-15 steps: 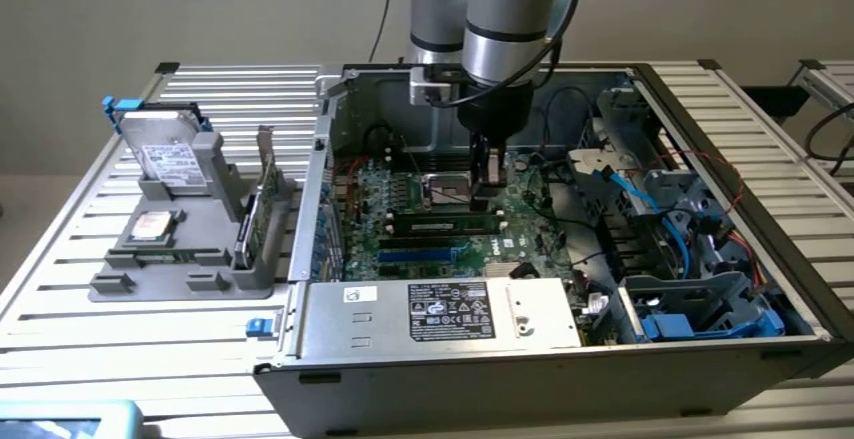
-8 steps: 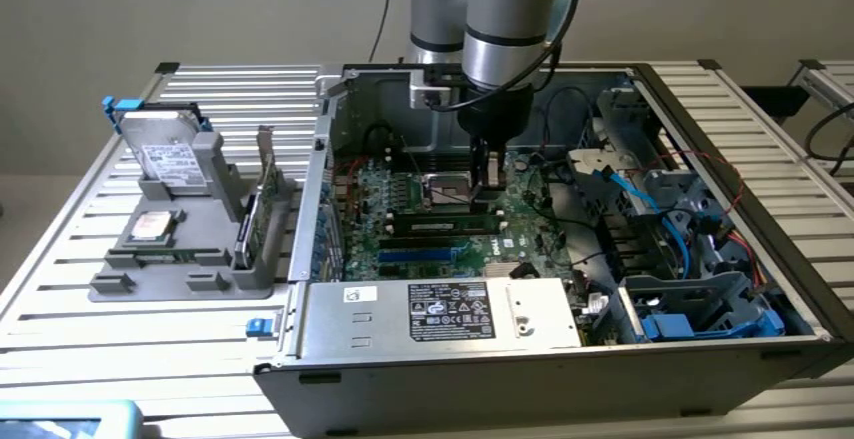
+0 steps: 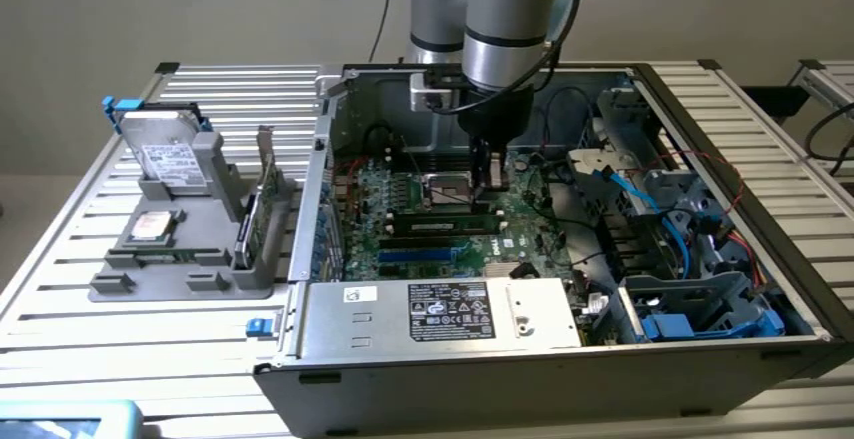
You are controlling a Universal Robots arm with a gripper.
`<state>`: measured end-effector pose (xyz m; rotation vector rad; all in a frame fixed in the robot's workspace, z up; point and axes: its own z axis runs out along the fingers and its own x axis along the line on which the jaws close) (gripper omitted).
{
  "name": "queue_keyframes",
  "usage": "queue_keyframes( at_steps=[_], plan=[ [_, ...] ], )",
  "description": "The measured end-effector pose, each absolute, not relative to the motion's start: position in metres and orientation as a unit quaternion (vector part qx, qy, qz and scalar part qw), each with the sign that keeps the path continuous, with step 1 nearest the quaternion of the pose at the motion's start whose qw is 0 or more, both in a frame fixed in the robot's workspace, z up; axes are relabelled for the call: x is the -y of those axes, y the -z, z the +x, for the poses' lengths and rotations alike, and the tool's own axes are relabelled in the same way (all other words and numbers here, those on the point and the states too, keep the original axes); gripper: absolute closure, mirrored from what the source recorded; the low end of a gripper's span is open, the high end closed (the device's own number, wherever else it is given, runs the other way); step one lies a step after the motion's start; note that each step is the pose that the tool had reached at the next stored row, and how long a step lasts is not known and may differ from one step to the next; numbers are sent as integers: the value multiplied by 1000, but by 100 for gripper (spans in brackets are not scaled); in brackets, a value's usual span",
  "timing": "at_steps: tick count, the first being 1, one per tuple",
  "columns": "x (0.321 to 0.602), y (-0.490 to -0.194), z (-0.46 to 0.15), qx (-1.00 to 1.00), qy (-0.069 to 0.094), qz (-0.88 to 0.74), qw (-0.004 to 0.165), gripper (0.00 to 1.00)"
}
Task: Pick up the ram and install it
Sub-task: 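Press down the ram until it locks into place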
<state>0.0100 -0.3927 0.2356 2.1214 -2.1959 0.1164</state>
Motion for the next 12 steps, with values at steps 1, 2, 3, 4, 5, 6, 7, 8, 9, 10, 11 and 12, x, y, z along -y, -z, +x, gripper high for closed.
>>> queue_keyframes(
  at_steps=[1,2,3,4,5,6,7,8,9,10,11,12],
  plan=[
    [393,-235,10,715,-39,696,43,89],
    [393,-235,10,713,-39,699,42,89],
    [393,-235,10,713,-40,699,41,89],
    [393,-235,10,713,-40,699,41,89],
    [393,-234,9,713,-41,699,40,89],
    [393,-234,9,713,-41,699,39,89],
    [393,-234,8,713,-42,699,39,89],
    [393,-234,8,713,-43,699,38,89],
    [393,-233,8,713,-43,699,37,89],
    [393,-233,8,713,-44,699,36,89],
    [393,-232,8,713,-44,699,36,89],
    [393,-232,7,713,-44,699,36,89]
  ],
)
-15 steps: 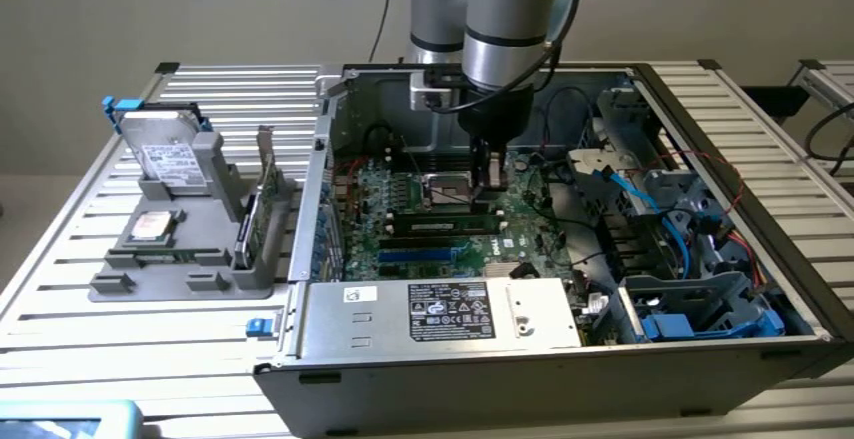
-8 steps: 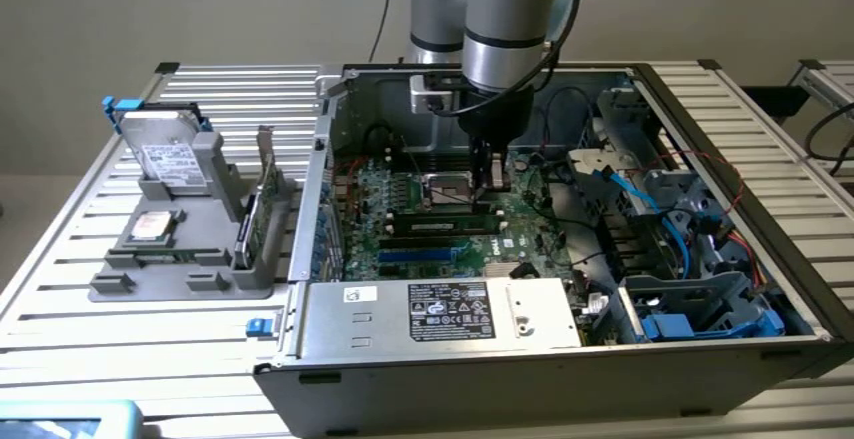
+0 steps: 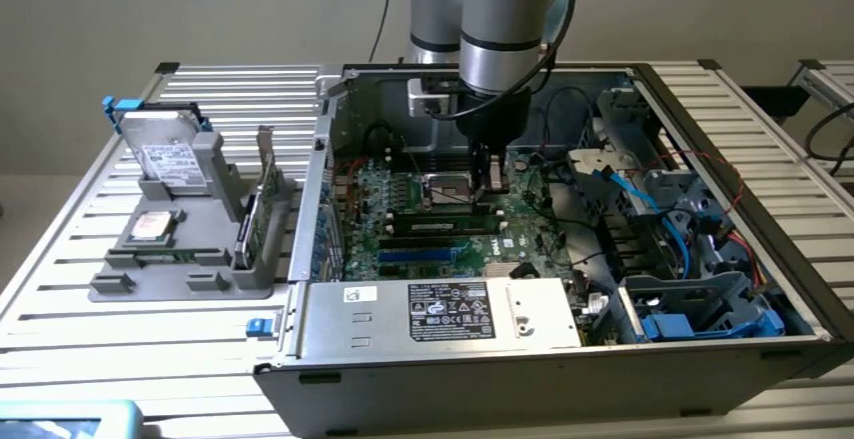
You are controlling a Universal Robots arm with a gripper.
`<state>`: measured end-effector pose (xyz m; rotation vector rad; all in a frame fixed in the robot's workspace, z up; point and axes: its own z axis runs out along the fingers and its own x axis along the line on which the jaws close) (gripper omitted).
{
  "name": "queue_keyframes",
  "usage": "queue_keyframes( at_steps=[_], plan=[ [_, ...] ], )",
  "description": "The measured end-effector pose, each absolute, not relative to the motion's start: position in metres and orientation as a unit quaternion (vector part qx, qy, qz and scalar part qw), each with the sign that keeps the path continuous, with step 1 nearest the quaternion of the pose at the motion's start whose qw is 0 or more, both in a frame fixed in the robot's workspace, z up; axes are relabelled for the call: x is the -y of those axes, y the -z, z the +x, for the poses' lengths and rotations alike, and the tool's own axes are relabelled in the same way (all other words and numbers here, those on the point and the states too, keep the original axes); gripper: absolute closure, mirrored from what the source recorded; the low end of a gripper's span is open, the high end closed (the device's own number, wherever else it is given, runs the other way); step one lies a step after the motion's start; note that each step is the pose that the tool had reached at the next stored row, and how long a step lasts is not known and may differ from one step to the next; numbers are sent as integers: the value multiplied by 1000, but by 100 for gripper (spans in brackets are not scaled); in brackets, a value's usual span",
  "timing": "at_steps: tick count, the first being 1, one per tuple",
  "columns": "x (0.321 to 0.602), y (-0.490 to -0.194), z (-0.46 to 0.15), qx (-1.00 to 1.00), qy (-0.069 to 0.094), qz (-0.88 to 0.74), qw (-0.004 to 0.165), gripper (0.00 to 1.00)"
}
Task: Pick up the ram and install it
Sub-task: 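Press down the ram until it locks into place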
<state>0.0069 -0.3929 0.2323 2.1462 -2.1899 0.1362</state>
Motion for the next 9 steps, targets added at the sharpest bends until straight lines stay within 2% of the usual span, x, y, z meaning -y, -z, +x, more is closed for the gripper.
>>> queue_keyframes(
  at_steps=[9],
  plan=[
    [393,-229,4,713,-46,699,34,89]
  ],
)
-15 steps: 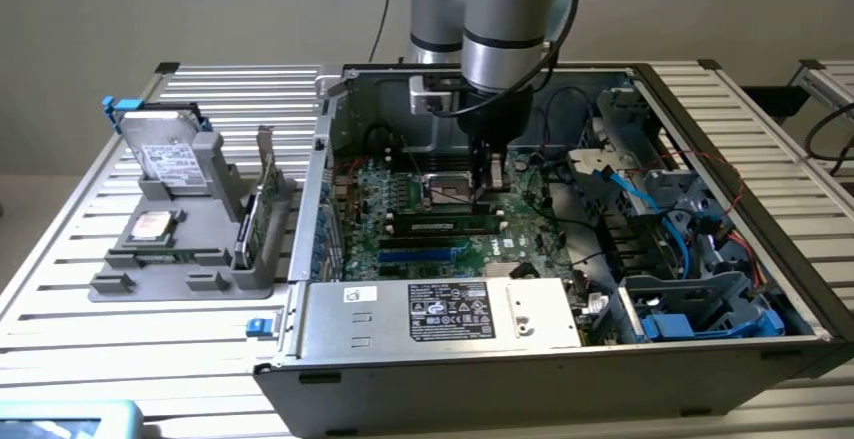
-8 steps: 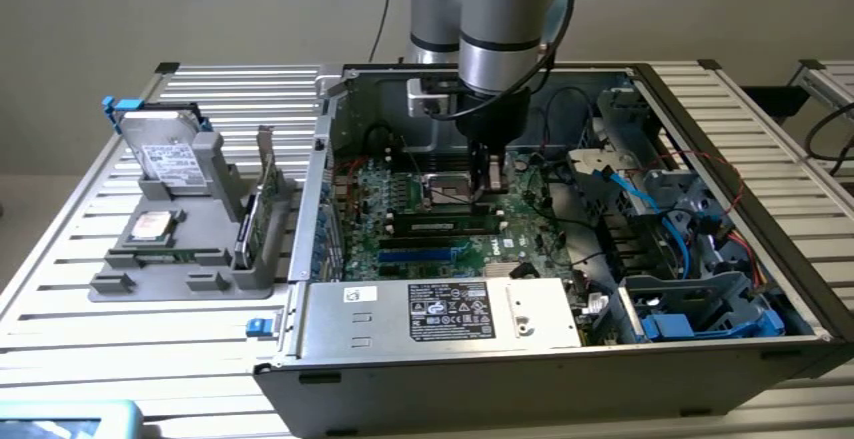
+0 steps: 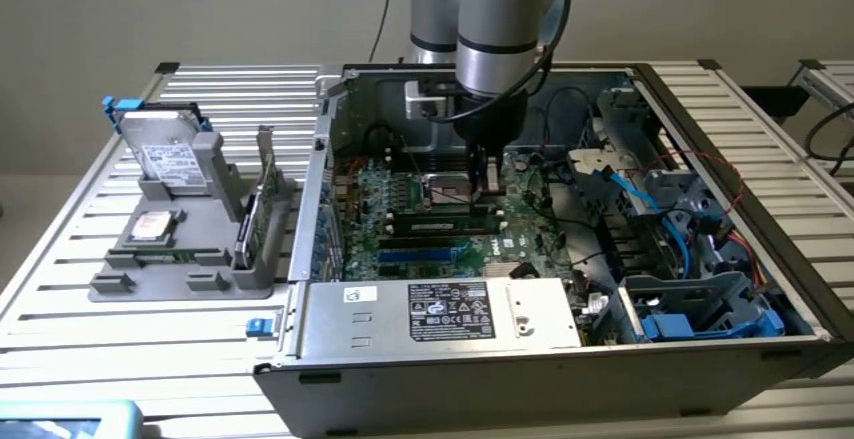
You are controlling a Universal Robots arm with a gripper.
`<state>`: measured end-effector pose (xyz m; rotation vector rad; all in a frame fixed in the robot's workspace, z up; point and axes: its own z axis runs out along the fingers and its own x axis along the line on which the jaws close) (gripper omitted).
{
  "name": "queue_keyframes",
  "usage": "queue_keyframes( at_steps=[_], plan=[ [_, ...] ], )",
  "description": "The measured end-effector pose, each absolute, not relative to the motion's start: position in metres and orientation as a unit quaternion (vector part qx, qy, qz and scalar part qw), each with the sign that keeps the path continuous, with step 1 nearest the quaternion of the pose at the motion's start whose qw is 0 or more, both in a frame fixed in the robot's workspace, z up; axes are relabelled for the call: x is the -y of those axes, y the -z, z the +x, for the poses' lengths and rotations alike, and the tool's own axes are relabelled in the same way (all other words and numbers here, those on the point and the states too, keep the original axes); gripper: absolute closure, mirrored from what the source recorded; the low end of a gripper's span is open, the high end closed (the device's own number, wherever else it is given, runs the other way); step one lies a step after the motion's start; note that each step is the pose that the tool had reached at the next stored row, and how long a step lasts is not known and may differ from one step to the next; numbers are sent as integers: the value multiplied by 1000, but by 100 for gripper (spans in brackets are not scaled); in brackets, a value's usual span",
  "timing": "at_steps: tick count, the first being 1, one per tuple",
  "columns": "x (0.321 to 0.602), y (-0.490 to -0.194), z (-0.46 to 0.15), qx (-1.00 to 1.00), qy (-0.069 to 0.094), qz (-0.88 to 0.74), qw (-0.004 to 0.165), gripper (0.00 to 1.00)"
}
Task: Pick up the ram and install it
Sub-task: 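Press down the ram until it locks into place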
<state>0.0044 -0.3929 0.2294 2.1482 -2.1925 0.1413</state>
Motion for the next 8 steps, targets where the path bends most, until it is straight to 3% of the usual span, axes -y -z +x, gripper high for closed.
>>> queue_keyframes(
  at_steps=[8],
  plan=[
    [393,-227,4,713,-46,699,34,89]
  ],
)
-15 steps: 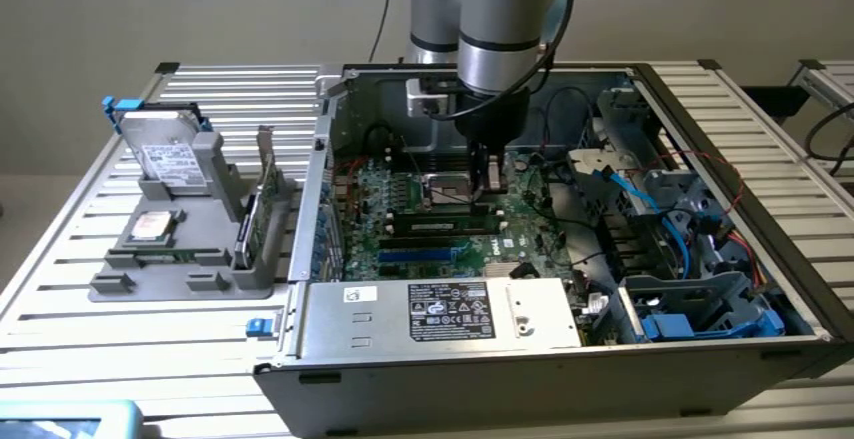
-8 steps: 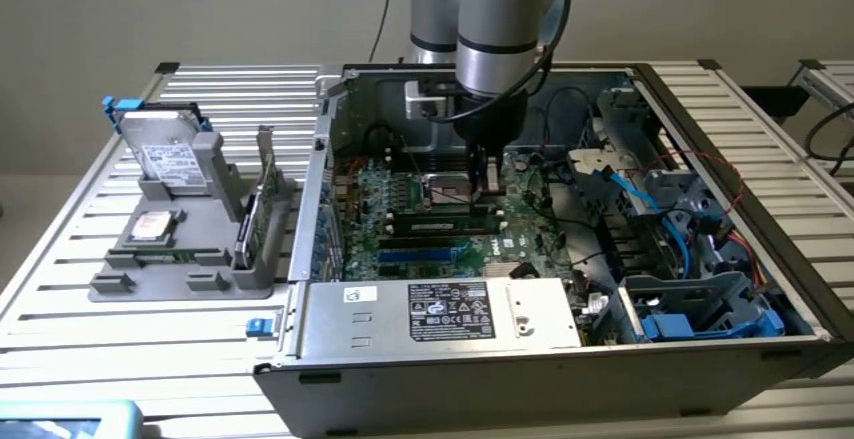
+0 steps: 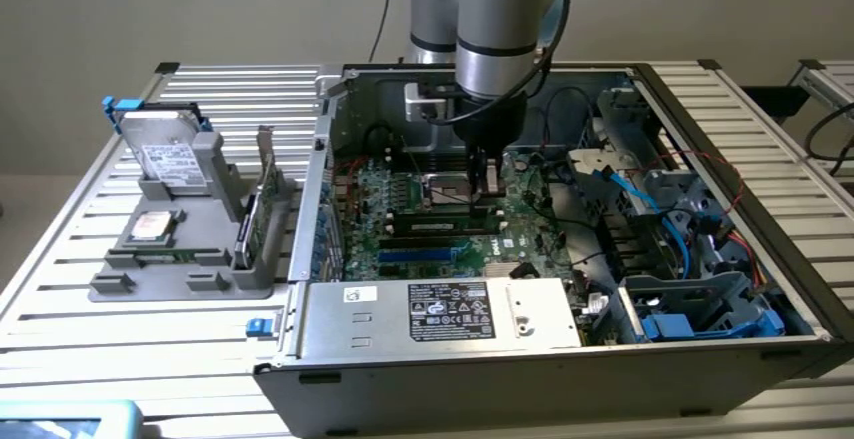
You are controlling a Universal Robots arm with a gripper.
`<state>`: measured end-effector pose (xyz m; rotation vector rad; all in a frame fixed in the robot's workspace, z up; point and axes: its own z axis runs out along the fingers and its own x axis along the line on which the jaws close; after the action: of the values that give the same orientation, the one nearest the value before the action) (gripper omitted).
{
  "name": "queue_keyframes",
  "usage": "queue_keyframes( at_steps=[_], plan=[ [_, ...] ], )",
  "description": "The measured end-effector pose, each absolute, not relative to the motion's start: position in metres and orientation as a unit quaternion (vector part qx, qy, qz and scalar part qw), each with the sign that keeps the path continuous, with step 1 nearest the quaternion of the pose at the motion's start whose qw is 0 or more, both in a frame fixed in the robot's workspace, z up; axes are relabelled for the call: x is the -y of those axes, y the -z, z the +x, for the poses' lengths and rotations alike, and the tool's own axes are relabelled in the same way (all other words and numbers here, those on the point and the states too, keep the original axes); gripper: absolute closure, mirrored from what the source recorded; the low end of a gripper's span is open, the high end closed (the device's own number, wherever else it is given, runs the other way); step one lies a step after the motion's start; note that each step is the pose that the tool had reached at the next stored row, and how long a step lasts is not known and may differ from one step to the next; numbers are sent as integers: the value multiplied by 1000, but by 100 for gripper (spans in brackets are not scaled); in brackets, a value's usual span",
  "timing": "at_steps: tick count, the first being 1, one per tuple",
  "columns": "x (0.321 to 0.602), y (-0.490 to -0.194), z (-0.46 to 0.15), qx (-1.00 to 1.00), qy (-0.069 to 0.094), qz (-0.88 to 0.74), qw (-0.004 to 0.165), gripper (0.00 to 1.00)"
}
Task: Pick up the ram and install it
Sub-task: 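Press down the ram until it locks into place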
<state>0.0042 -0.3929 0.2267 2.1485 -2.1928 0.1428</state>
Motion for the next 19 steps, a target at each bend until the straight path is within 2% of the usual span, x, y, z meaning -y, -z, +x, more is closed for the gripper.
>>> queue_keyframes(
  at_steps=[9,13,19],
  plan=[
    [393,-225,4,713,-47,699,34,89],
    [393,-236,-2,713,-46,699,34,89],
    [393,-239,-24,713,-47,699,33,89]
  ],
)
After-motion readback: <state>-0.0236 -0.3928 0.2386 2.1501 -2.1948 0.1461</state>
